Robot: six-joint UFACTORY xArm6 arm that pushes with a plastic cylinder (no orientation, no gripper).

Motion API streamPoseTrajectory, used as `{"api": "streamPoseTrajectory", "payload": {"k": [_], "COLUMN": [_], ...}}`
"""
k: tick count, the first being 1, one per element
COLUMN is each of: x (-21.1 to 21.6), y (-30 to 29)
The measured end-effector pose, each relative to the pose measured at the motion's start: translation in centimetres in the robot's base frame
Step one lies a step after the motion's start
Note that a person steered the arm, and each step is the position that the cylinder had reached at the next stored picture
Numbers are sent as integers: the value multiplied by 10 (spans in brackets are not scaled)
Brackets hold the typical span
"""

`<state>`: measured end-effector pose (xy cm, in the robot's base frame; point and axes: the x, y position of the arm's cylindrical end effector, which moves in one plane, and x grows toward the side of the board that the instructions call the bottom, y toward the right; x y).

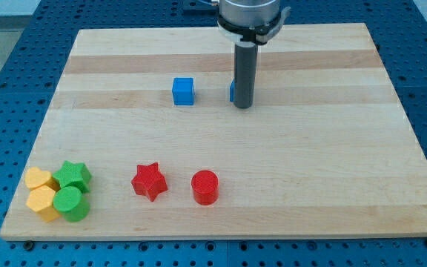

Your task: Move the arm close to the red star

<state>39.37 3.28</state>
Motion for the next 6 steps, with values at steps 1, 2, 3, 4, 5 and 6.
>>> {"api": "streamPoseTrajectory", "payload": {"k": [1, 2, 3, 4, 5, 6], "x": [2, 40, 91, 156, 198, 208], "y": [0, 7, 23, 20, -6, -55]}}
